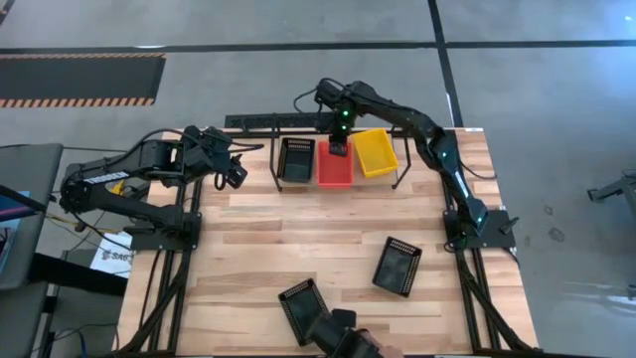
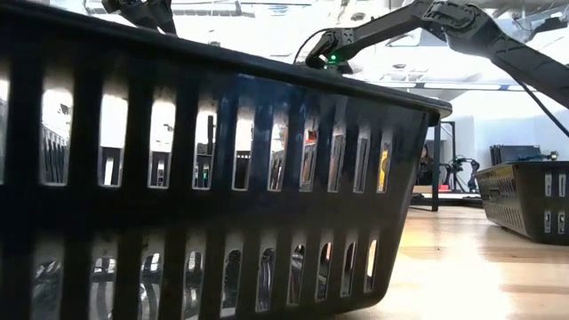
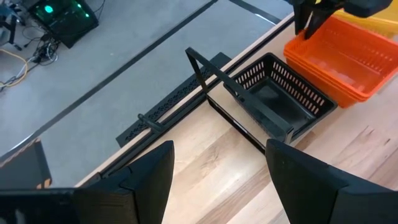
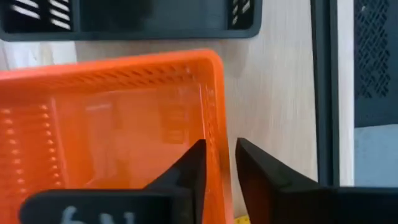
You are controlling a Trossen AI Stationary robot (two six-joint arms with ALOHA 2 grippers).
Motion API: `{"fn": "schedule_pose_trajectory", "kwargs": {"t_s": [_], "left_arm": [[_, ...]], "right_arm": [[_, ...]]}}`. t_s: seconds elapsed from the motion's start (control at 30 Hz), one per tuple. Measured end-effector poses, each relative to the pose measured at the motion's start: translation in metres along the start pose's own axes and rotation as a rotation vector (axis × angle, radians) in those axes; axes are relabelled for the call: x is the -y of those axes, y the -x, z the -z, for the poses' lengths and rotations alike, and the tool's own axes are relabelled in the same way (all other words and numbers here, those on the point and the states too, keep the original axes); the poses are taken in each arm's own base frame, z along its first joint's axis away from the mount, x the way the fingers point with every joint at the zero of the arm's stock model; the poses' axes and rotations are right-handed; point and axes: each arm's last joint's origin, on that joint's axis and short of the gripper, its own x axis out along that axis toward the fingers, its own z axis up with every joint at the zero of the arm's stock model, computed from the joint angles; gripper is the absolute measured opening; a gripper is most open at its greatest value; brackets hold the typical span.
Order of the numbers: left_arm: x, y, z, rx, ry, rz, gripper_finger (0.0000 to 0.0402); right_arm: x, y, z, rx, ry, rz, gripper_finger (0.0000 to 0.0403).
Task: Stack baskets on shelf by color
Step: Stack the orange bin on top of the other orange bin on the shelf, then stack the left black bin on top of the other black bin on the shelf
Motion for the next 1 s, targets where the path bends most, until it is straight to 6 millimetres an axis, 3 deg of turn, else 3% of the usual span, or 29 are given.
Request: {"fn": "schedule_pose_trajectory", "kwargs": {"t_s": [0.3, 0.5, 0.8, 1.0], "left_arm": [[0.000, 0.000, 0.000, 0.000, -0.006, 0.000, 0.0242], [0.000, 0.000, 0.000, -0.002, 0.042, 0.000, 0.0242], [0.017, -0.016, 0.002, -0.077, -0.023, 0.076, 0.0242], [0.059, -0.058, 0.028, -0.278, -0.108, 0.264, 0.0242]], "right_arm": [[-0.020, 0.027, -0.021, 0.093, 0.048, 0.033, 0.0151], [-0.036, 0.067, -0.017, 0.121, 0.066, 0.094, 0.0154], [-0.078, 0.166, 0.002, 0.269, 0.059, 0.286, 0.0134], [-0.112, 0.236, 0.030, 0.443, 0.021, 0.360, 0.0134]]}}
